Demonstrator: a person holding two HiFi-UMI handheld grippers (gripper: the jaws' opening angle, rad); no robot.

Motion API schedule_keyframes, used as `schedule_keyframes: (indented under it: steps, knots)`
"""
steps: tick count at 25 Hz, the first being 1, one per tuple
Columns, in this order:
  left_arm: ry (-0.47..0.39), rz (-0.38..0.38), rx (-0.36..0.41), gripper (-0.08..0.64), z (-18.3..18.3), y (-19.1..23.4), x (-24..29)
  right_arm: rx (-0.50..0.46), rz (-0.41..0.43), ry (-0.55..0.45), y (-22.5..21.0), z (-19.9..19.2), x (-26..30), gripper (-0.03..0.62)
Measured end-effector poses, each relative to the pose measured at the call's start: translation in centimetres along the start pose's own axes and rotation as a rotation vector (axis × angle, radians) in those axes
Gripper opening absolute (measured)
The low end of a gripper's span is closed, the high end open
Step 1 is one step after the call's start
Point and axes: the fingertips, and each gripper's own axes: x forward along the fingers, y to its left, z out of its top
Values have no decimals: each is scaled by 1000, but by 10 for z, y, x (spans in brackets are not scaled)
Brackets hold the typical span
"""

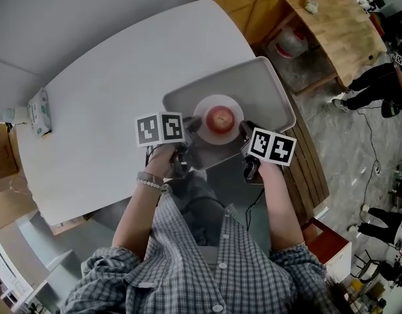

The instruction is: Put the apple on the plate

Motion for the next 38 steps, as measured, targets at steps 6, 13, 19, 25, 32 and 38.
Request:
schedule_keyframes:
  steps: [6,13,19,25,32,38]
  knots:
    - [-82,-59,31,100,17,-7,-25,41,-14,-114,-8,21,-22,49]
    - [-232,-87,183,71,44,-21,-82,-34,57,-308,21,51,-74,49]
    - [-350,-65,340,20,51,-30,-140,-196,125,-437,84,64,-115,37]
    - [-437,-35,468,11,45,-33,-201,-330,192,-534,150,66,-152,34]
    - [-596,-9,581,9,53,-48,-283,-427,242,-636,216,73,-183,34]
    - [-662,17,651,9,46,-53,-329,-474,305,-734,266,81,-210,34]
